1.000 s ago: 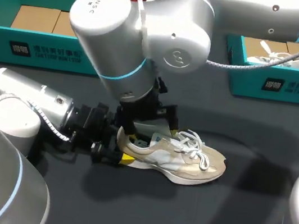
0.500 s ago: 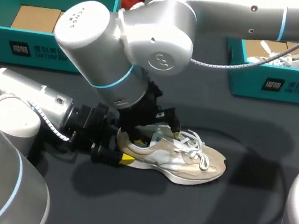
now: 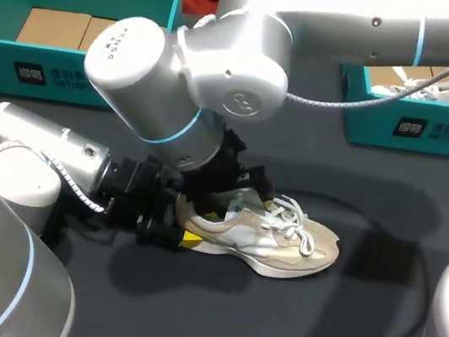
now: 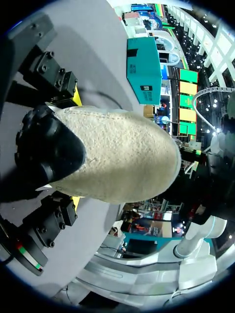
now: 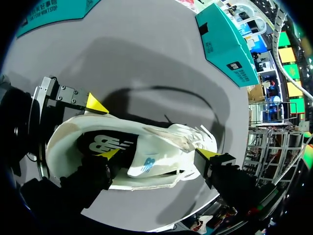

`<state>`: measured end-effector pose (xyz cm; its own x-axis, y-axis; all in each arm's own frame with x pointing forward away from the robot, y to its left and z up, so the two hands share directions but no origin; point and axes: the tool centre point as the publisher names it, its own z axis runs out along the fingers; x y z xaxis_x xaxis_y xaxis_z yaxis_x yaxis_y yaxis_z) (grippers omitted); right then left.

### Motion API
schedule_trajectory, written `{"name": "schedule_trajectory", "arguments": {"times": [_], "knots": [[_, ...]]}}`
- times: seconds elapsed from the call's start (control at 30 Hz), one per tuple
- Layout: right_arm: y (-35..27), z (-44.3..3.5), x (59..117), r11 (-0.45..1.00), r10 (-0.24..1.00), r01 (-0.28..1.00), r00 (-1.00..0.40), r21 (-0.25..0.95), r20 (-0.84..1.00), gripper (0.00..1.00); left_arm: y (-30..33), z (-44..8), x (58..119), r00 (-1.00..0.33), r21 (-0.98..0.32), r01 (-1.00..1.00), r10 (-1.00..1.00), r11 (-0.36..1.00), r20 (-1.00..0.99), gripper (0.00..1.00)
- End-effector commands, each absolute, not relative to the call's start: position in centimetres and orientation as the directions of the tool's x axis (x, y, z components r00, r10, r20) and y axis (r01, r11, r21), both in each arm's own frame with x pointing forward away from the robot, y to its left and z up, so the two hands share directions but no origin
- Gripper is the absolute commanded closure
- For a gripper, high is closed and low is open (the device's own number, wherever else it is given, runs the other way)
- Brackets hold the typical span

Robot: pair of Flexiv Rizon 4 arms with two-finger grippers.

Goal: Take the shoe out of the shoebox, open the shoe tongue, remove and reinsert the insole, then place the shoe into the shoebox

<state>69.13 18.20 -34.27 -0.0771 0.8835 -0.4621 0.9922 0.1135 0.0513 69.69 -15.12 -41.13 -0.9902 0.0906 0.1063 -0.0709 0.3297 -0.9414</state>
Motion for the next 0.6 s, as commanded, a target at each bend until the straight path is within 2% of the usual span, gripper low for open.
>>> {"name": "schedule_trajectory", "arguments": {"times": [0.03, 0.2, 0.23, 0.37, 0.4, 0.6], "knots": [[17.2, -34.7, 68.4, -0.341, 0.827, 0.895, 0.431, 0.287, -0.362, 0.05, -15.3, -41.6, 69.6, -0.99, -0.941, -0.071, 0.09, 0.331, 0.106, 1.0], [16.0, -34.9, 68.5, -0.361, 0.822, 0.885, 0.45, 0.293, -0.348, 0.11, -15.3, -41.6, 69.6, -0.99, -0.941, -0.071, 0.09, 0.331, 0.106, 1.0], [15.8, -34.8, 68.5, -0.362, 0.822, 0.885, 0.452, 0.293, -0.347, 0.17, -15.3, -41.6, 69.6, -0.99, -0.941, -0.071, 0.09, 0.331, 0.106, 1.0], [15.2, -34.5, 68.8, -0.366, 0.82, 0.882, 0.457, 0.297, -0.346, 0.51, -15.3, -41.6, 69.6, -0.99, -0.941, -0.071, 0.09, 0.331, 0.106, 1.0], [15.0, -34.3, 68.9, -0.367, 0.818, 0.881, 0.459, 0.299, -0.346, 0.54, -15.3, -41.6, 69.6, -0.99, -0.941, -0.071, 0.09, 0.331, 0.106, 1.0], [14.6, -33.7, 69.1, -0.373, 0.816, 0.881, 0.461, 0.29, -0.349, 0.55, -15.3, -41.6, 69.6, -0.99, -0.941, -0.071, 0.09, 0.331, 0.106, 1.0]]}}
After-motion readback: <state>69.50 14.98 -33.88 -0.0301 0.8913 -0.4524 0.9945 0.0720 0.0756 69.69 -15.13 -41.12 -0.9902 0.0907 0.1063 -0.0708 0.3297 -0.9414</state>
